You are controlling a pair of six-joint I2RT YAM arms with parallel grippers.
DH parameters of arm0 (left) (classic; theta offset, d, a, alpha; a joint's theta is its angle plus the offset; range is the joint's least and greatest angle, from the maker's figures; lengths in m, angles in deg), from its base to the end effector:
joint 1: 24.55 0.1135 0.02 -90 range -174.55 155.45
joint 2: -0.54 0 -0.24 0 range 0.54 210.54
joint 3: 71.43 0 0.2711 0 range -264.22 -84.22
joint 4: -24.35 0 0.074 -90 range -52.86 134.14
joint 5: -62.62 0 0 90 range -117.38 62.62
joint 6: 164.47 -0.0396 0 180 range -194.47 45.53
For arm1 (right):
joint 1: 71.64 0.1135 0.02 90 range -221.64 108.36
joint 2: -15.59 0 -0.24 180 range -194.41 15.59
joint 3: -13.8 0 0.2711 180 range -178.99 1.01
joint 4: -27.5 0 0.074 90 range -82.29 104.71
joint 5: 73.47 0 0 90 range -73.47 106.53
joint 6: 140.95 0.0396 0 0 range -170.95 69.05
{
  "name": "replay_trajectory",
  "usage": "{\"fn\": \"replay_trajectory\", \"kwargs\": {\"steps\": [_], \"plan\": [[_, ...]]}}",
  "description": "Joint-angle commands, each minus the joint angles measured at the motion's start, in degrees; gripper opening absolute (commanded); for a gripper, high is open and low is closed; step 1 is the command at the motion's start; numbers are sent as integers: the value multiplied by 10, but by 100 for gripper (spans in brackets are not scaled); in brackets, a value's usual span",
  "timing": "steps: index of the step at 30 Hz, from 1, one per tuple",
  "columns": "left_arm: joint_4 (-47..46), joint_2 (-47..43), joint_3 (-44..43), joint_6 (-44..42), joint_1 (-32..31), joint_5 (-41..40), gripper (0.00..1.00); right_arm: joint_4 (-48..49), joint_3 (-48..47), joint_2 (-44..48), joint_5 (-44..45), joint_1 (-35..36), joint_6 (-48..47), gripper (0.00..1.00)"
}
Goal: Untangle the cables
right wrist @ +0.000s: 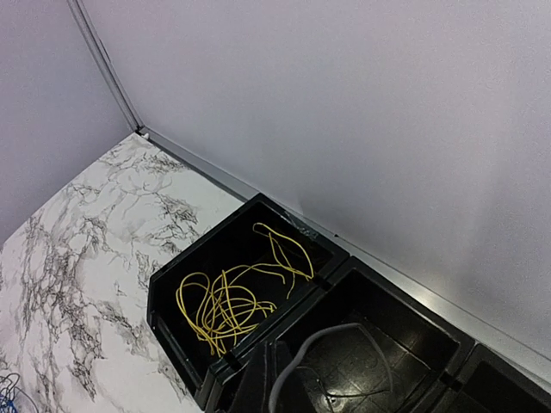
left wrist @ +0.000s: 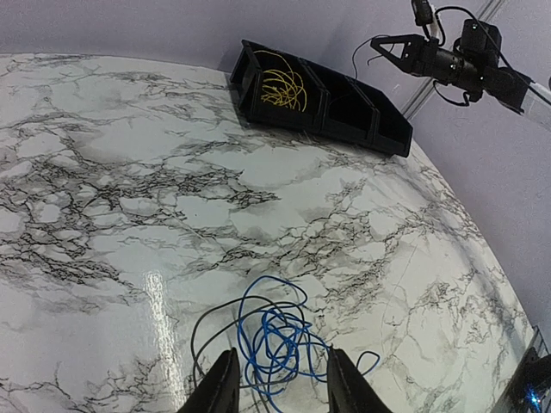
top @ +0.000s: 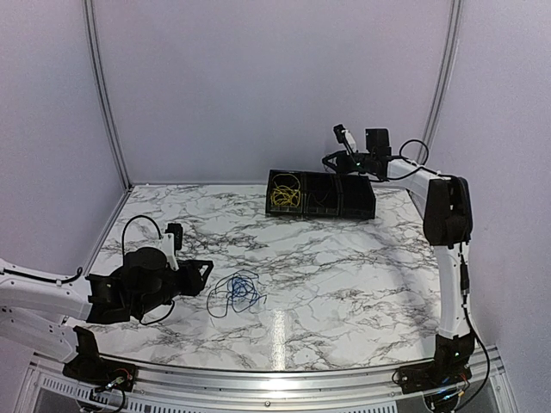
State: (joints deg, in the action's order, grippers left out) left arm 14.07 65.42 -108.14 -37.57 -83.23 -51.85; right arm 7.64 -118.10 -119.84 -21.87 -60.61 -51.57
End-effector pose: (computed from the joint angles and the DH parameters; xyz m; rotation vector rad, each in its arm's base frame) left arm 0.1501 -0.2151 0.1690 0.0644 1.9222 -0.7476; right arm 0.5429 0.1309 0.2235 -0.6305 1.8615 0.7786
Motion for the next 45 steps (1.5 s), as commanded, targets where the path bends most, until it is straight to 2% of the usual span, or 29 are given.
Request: {"fn": "replay_trajectory", "kwargs": {"steps": [1, 12, 22, 24, 32, 38, 42, 45], "plan": [[7, 1, -9, 5, -2, 7, 37, -6, -16, -35, -10, 5, 17, 0], [7, -5, -2, 16, -3, 6, 37, -21, -34, -74, 33, 12, -18, 0], [6, 18, -13, 20, -4, 10, 37, -44, 12, -31, 63, 20, -35, 1], [6, 18, -11, 21, -4, 10, 37, -50, 26, -16, 76, 23, -43, 4], [6, -5, 5, 25, -6, 4, 37, -61, 99, 77, 124, 34, -72, 35], [6, -22, 19, 29, -7, -2, 37, -65, 154, 142, 182, 41, -80, 50], [7, -23, 23, 33, -7, -1, 38, -65, 166, 161, 186, 41, -82, 51], [7, -24, 24, 32, -7, 4, 38, -58, 184, 182, 149, 42, -84, 49]]}}
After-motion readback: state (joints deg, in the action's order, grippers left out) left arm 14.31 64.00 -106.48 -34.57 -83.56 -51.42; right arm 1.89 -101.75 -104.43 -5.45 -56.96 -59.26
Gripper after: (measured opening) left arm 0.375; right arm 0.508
